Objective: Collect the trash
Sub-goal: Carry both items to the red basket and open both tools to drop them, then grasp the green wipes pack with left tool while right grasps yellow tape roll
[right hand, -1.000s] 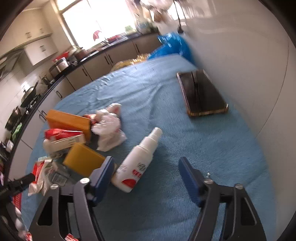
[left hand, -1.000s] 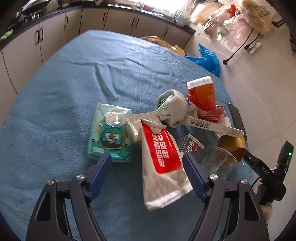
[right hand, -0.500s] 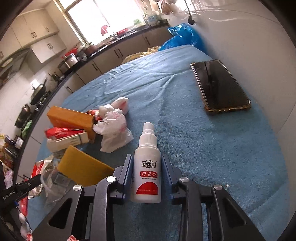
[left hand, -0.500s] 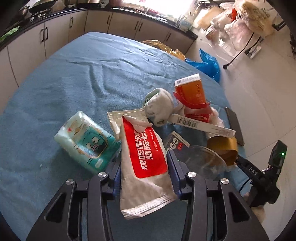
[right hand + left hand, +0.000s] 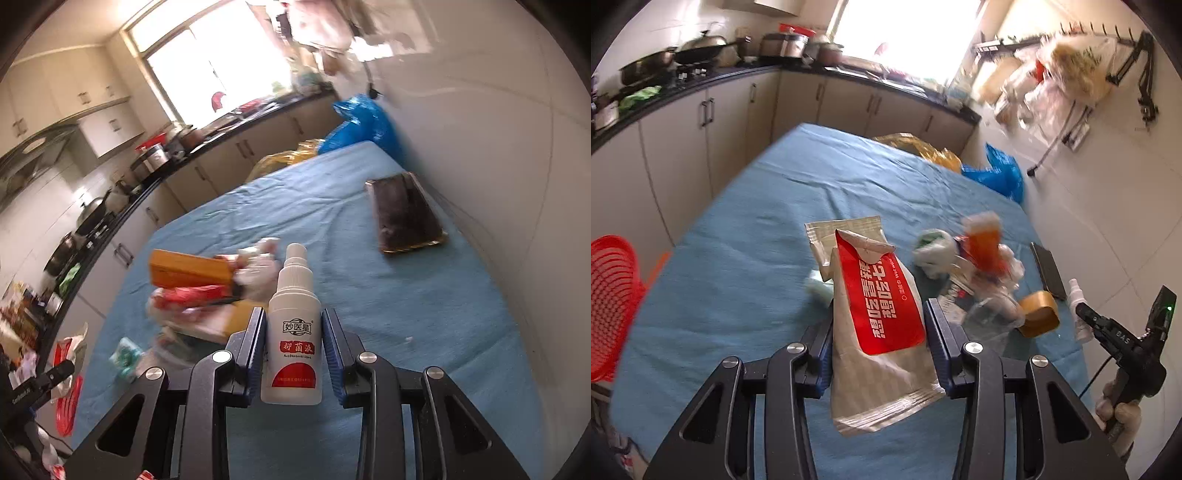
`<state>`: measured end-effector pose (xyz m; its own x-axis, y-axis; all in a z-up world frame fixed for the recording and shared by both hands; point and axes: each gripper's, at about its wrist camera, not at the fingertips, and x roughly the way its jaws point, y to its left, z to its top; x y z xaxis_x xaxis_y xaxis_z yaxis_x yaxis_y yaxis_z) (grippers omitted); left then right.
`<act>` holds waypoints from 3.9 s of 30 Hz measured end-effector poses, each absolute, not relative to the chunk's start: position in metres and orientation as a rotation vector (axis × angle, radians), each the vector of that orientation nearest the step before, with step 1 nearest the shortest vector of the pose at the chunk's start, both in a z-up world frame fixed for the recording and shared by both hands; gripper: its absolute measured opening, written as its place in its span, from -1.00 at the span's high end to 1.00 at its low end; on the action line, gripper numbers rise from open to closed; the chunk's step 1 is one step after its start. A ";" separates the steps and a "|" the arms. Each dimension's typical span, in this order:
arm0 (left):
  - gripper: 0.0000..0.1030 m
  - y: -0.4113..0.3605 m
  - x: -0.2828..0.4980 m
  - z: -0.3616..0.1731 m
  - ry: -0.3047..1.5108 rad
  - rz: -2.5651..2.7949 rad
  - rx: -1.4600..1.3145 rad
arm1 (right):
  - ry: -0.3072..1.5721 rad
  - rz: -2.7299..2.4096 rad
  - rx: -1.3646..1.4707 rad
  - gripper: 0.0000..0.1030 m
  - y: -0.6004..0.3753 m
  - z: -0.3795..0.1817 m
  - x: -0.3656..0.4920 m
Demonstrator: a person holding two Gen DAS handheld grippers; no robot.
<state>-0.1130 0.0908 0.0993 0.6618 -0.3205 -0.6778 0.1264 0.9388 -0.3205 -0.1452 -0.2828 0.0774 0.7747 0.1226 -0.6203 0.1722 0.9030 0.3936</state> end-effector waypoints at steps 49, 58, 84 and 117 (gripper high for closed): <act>-0.34 0.341 -0.163 0.072 0.767 0.114 -0.394 | 0.819 0.579 0.246 -0.41 0.080 0.049 -0.061; -0.42 0.256 -0.140 0.075 0.829 -0.076 -0.364 | 0.825 0.499 0.260 -0.41 -0.020 0.048 -0.097; -0.56 0.070 -0.010 0.016 1.063 -0.197 -0.252 | 0.778 -0.005 0.238 -0.57 -0.293 0.044 -0.109; 0.80 0.049 -0.080 0.052 0.902 -0.332 -0.166 | 0.737 0.126 0.424 0.47 -0.291 0.047 -0.138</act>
<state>-0.0803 0.0489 0.0524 0.5735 -0.3513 -0.7401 0.2130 0.9363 -0.2793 -0.1382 -0.2908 0.0470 0.7373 0.2579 -0.6244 0.0360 0.9079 0.4175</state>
